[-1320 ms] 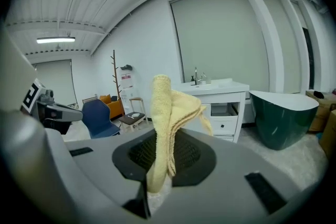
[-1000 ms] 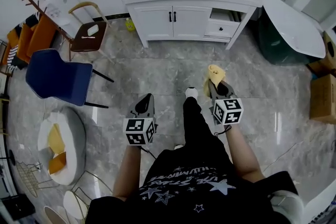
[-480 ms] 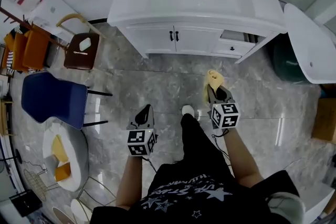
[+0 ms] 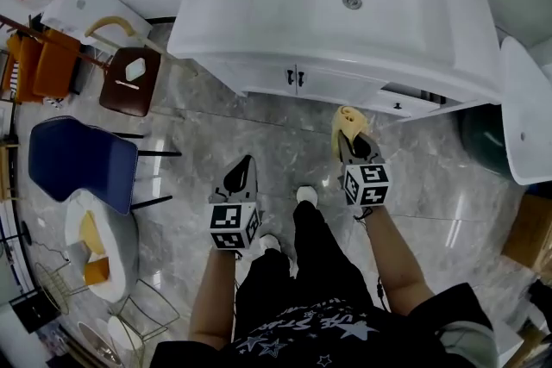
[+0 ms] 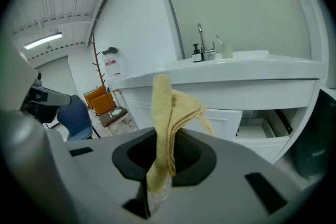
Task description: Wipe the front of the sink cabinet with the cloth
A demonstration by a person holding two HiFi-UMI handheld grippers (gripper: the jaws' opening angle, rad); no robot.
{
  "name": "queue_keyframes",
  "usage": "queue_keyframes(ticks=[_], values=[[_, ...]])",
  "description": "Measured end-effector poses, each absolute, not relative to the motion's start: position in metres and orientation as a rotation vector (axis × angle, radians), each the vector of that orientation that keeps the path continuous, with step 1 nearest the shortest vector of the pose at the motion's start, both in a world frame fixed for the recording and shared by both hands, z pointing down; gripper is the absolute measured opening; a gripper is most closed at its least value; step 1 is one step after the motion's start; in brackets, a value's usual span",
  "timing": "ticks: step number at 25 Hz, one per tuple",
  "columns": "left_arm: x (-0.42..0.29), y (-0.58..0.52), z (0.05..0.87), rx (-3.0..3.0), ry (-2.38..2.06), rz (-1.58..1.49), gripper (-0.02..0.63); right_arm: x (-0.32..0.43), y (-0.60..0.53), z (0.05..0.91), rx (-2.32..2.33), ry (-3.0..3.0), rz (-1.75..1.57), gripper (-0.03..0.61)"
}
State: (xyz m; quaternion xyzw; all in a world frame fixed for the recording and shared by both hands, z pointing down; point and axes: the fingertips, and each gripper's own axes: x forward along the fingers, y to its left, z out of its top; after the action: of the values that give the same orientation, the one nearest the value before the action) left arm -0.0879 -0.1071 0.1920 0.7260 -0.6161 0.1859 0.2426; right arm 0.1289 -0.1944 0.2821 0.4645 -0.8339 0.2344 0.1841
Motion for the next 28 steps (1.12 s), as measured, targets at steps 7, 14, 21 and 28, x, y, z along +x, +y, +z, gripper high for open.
queue_keyframes(ticks=[7, 14, 21, 28], values=[[-0.106, -0.139, 0.239, 2.002, -1.677, 0.505, 0.015, 0.097, -0.22, 0.333, 1.282, -2.355, 0.595, 0.061], [-0.137, -0.156, 0.324, 2.051, -1.661, 0.421, 0.015, 0.079, -0.243, 0.406, 1.343, -2.383, 0.505, 0.061], [-0.165, -0.175, 0.406, 2.123, -1.673, 0.346, 0.015, 0.071, -0.284, 0.439, 1.497, -2.491, 0.413, 0.063], [-0.179, -0.221, 0.45, 2.233, -1.724, 0.249, 0.015, 0.037, -0.322, 0.438, 1.52, -2.641, 0.161, 0.063]])
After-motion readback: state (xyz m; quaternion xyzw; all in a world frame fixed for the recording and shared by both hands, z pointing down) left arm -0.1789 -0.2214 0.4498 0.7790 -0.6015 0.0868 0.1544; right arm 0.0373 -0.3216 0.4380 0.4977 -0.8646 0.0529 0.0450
